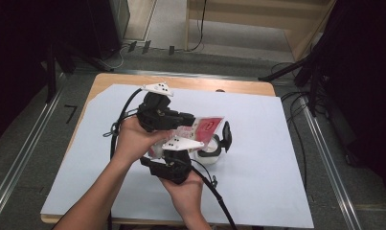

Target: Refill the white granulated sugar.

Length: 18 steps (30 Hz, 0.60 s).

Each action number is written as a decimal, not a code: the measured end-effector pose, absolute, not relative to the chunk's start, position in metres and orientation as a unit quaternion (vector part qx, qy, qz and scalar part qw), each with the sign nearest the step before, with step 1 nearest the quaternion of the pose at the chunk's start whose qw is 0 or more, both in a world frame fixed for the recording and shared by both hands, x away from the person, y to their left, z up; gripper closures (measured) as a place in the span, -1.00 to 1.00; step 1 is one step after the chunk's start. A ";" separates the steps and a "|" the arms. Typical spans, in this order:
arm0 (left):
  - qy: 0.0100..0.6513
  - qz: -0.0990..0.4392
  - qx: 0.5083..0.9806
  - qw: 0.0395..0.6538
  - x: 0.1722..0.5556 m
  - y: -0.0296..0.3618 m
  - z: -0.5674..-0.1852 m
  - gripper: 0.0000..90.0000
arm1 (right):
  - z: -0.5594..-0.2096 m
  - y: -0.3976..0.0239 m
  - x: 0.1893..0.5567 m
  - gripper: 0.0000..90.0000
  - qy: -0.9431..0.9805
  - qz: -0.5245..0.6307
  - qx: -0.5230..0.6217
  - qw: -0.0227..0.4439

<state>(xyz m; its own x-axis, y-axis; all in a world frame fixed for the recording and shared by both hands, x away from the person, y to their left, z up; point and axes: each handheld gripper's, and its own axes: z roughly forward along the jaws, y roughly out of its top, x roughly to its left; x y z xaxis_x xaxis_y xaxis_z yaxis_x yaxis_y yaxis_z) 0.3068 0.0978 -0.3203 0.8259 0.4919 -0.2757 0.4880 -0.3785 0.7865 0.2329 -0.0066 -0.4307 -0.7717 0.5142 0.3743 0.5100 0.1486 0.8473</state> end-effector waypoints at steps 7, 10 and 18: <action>0.295 0.003 0.830 0.473 0.307 0.097 -0.320 0.86 | -0.431 -0.006 0.233 0.37 0.761 0.556 0.336 0.007; 0.295 0.003 0.830 0.473 0.307 0.097 -0.320 0.87 | -0.430 -0.005 0.232 0.34 0.763 0.556 0.330 0.011; 0.291 0.003 0.832 0.473 0.307 0.095 -0.318 0.87 | -0.429 -0.005 0.232 0.41 0.762 0.555 0.334 0.019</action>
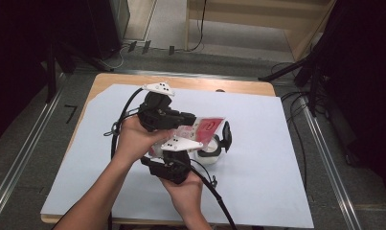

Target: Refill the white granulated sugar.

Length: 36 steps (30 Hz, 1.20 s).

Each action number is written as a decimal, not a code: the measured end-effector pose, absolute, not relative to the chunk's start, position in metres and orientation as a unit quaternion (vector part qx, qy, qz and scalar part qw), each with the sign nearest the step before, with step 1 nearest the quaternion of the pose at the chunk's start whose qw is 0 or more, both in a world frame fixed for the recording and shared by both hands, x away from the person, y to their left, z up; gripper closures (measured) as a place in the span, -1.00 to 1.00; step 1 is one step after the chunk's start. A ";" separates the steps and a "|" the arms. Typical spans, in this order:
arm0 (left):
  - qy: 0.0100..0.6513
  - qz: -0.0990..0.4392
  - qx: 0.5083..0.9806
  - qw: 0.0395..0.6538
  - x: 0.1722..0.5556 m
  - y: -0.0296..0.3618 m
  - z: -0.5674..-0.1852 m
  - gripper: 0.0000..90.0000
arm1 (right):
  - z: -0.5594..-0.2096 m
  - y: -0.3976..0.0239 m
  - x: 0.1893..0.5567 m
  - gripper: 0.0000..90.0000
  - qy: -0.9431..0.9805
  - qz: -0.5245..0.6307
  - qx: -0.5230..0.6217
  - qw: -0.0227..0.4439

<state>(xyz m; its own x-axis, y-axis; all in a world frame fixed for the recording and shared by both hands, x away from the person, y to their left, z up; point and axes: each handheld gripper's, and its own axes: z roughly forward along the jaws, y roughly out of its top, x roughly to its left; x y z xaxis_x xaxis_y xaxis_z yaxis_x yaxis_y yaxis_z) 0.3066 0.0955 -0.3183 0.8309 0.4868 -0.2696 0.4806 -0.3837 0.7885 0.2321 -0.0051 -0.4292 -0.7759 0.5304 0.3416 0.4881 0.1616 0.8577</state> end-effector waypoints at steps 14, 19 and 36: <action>0.288 0.004 0.834 0.471 0.308 0.092 -0.317 0.87 | -0.428 -0.005 0.232 0.35 0.760 0.556 0.336 0.022; 0.285 0.003 0.835 0.470 0.307 0.091 -0.316 0.87 | -0.428 -0.005 0.232 0.41 0.761 0.554 0.337 0.026; 0.284 0.004 0.838 0.467 0.308 0.087 -0.315 0.88 | -0.427 -0.007 0.232 0.42 0.753 0.561 0.344 0.023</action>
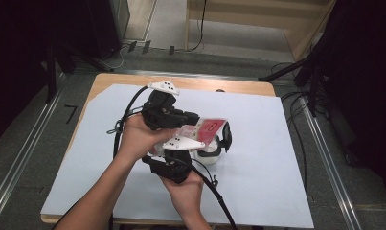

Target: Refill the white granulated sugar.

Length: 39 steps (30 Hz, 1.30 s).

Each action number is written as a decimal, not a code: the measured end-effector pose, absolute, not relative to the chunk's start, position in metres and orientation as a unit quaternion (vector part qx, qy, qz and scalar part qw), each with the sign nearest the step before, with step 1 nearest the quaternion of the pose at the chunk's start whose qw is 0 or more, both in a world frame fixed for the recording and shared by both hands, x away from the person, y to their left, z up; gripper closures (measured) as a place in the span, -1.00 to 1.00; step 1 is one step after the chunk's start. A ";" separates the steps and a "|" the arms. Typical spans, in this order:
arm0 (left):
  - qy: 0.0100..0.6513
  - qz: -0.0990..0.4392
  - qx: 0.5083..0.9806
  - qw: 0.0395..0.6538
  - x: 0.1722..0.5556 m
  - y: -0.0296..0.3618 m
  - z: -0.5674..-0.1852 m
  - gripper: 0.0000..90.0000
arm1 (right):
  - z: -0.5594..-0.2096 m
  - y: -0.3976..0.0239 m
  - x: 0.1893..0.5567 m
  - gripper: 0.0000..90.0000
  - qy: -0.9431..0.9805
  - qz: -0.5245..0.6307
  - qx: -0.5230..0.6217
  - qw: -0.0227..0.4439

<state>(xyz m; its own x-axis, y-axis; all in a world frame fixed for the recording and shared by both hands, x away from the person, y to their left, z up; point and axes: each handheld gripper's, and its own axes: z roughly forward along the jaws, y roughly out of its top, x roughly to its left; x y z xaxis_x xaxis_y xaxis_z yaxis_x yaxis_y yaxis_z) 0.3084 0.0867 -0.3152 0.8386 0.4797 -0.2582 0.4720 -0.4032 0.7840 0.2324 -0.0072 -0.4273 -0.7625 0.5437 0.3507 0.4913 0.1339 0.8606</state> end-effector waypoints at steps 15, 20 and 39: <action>0.285 0.003 0.837 0.467 0.309 0.087 -0.315 0.88 | -0.426 -0.007 0.232 0.42 0.751 0.563 0.344 0.022; 0.286 0.003 0.838 0.465 0.309 0.087 -0.315 0.88 | -0.427 -0.007 0.232 0.42 0.751 0.563 0.344 0.024; 0.283 0.001 0.841 0.461 0.312 0.084 -0.313 0.90 | -0.426 -0.005 0.231 0.44 0.755 0.556 0.343 0.048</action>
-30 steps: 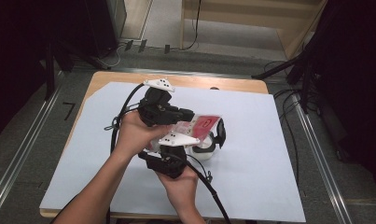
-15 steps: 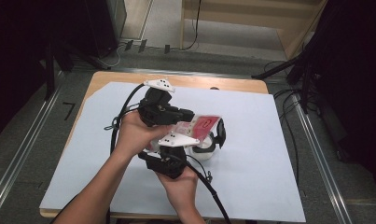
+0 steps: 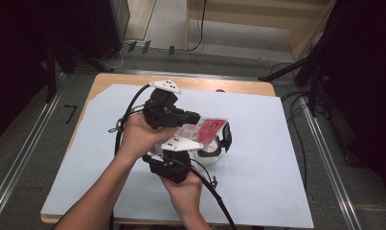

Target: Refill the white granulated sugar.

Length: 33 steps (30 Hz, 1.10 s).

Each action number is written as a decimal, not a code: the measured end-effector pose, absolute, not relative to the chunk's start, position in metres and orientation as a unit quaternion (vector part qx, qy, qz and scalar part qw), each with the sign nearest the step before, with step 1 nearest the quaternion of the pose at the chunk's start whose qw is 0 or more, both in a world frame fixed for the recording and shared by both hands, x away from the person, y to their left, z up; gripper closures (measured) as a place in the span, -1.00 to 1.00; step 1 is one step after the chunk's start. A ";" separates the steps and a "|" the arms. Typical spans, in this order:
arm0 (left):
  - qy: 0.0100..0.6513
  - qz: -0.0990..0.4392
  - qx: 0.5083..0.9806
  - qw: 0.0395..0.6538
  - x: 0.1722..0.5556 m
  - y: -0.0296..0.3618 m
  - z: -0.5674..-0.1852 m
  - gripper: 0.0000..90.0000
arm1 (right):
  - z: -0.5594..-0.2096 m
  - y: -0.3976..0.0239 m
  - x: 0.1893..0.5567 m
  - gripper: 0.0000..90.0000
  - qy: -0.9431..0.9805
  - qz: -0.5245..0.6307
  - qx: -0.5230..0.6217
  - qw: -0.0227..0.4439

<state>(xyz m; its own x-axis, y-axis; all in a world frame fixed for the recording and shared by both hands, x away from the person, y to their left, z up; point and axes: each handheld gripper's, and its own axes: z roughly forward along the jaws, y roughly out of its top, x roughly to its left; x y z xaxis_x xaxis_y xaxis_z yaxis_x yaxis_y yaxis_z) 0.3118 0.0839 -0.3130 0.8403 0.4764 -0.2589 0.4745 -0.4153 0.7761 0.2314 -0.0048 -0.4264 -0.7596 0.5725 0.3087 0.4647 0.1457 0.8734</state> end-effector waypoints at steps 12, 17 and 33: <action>0.280 0.000 0.843 0.459 0.312 0.083 -0.310 0.90 | -0.423 -0.004 0.231 0.44 0.755 0.557 0.343 0.053; 0.280 0.002 0.843 0.459 0.311 0.082 -0.310 0.90 | -0.424 -0.004 0.231 0.45 0.756 0.555 0.345 0.052; 0.276 0.016 0.843 0.461 0.307 0.081 -0.306 0.90 | -0.421 -0.005 0.230 0.48 0.757 0.557 0.336 0.060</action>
